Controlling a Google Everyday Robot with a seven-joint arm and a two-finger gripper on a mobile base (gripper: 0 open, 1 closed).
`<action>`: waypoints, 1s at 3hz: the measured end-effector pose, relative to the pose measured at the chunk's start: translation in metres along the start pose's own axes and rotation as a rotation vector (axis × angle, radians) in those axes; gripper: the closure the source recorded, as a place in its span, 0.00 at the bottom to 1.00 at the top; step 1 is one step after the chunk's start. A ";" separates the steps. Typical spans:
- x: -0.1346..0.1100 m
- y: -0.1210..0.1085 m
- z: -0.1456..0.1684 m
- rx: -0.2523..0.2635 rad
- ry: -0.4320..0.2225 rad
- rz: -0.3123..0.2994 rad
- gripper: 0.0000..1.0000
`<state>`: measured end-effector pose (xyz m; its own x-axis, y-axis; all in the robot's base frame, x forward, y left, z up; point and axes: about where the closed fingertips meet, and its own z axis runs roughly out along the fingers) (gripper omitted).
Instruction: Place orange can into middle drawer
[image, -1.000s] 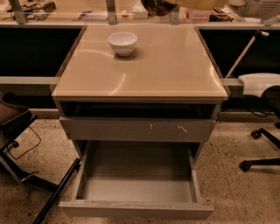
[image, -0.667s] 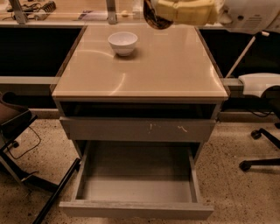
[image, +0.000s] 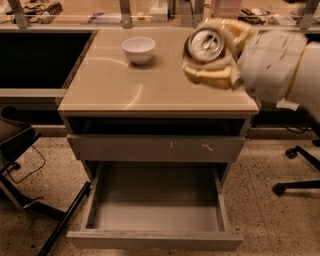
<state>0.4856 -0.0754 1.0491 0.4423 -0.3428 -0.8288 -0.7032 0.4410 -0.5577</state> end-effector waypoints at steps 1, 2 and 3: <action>0.011 0.047 -0.015 0.024 0.121 0.042 1.00; 0.019 0.052 -0.025 0.034 0.153 0.050 1.00; 0.018 0.052 -0.023 0.033 0.152 0.048 1.00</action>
Offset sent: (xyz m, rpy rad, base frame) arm -0.0282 0.0023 -0.0292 -0.0397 0.0659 -0.0821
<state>0.4439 -0.0780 1.0056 0.3177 -0.4411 -0.8394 -0.7018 0.4859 -0.5209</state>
